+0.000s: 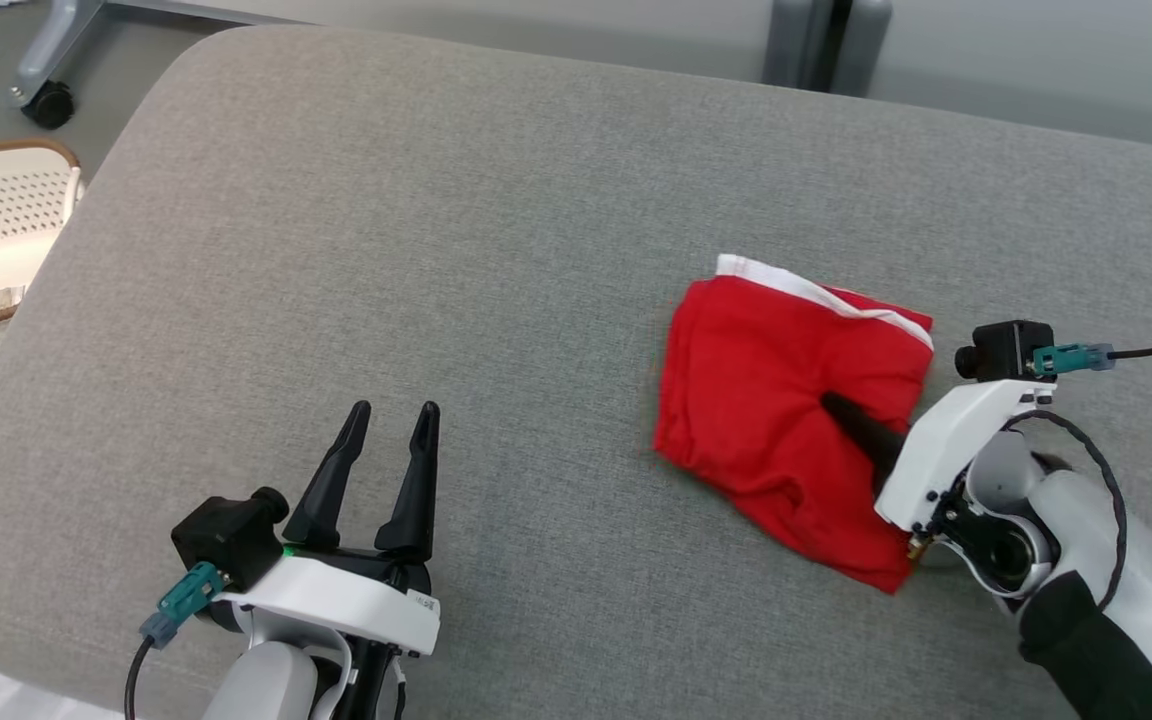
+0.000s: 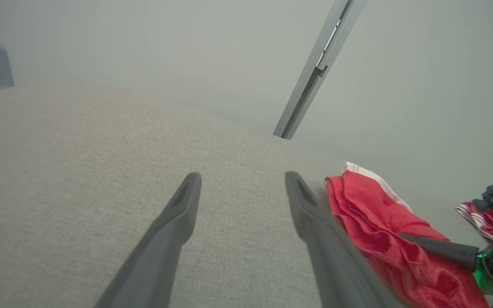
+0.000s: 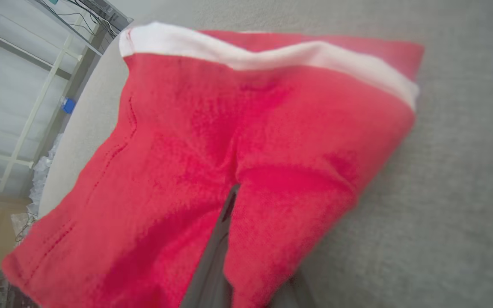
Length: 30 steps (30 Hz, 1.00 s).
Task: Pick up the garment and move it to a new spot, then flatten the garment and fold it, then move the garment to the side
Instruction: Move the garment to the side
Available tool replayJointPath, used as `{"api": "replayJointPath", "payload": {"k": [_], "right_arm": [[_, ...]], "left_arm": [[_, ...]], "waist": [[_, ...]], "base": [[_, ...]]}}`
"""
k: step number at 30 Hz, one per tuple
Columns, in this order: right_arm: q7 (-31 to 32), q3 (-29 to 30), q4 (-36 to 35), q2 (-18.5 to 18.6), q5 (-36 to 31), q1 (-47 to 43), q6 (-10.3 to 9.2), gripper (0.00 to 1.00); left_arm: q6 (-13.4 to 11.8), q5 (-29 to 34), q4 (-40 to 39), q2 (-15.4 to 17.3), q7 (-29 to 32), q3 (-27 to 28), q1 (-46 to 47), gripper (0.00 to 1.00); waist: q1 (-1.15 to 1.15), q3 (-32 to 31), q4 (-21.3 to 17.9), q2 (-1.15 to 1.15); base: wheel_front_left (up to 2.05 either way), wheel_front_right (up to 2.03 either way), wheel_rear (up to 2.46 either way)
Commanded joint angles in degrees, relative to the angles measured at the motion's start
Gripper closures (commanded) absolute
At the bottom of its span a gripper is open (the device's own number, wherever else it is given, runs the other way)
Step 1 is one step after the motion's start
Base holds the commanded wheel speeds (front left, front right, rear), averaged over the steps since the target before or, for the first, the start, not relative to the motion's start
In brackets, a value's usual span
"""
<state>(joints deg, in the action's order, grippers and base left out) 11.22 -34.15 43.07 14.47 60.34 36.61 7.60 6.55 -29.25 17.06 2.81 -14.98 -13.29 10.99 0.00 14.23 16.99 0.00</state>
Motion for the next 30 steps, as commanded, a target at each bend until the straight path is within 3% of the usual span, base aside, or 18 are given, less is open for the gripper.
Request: {"api": "replayJointPath", "payload": {"k": [1, 10, 16, 24, 25, 30], "right_arm": [[-0.4, -1.2, 1.0, 2.6, -1.2, -0.6, -0.18, 1.0], [-1.7, -13.5, -3.1, 13.1, -11.8, 4.9, -0.24, 1.0], [-1.0, -17.6, -7.5, 20.6, -16.0, 9.2, -0.21, 1.0], [-0.2, -15.1, -12.9, 29.0, -14.8, 11.2, -0.1, 1.0], [0.1, -13.1, -15.2, 32.9, -14.3, 11.2, -0.1, 1.0], [0.3, -8.3, -18.0, 38.5, -13.8, 10.1, -0.1, 1.0]], "left_arm": [[-0.1, -0.1, -0.3, 0.2, -0.2, 0.0, 1.0, 0.0], [-0.1, -0.6, -0.8, 0.2, -0.1, -0.5, 2.6, 0.0], [-0.1, 0.6, -1.6, 0.2, -0.2, -2.3, 5.3, 0.0], [-0.4, 0.2, -2.4, 0.2, -0.2, -2.7, 7.7, 0.0], [-0.3, 0.1, -2.3, 0.2, -0.2, -2.7, 8.5, 0.0], [-0.2, -0.4, -2.2, 0.2, -0.2, -2.7, 9.5, 0.0]], "waist": [[0.0, -0.1, -0.6, 0.0], [0.0, 1.3, -5.9, 0.0], [0.0, 3.1, -9.9, 0.0], [0.0, 5.3, -14.1, 0.0], [0.0, 6.4, -15.4, 0.0], [0.0, 8.3, -16.6, 0.0]], "base": [[0.0, 0.0, 0.0], [0.0, 0.0, 0.0], [0.0, 0.0, 0.0], [0.0, 0.0, 0.0], [0.0, 0.0, 0.0], [0.0, 0.0, 0.0]]}}
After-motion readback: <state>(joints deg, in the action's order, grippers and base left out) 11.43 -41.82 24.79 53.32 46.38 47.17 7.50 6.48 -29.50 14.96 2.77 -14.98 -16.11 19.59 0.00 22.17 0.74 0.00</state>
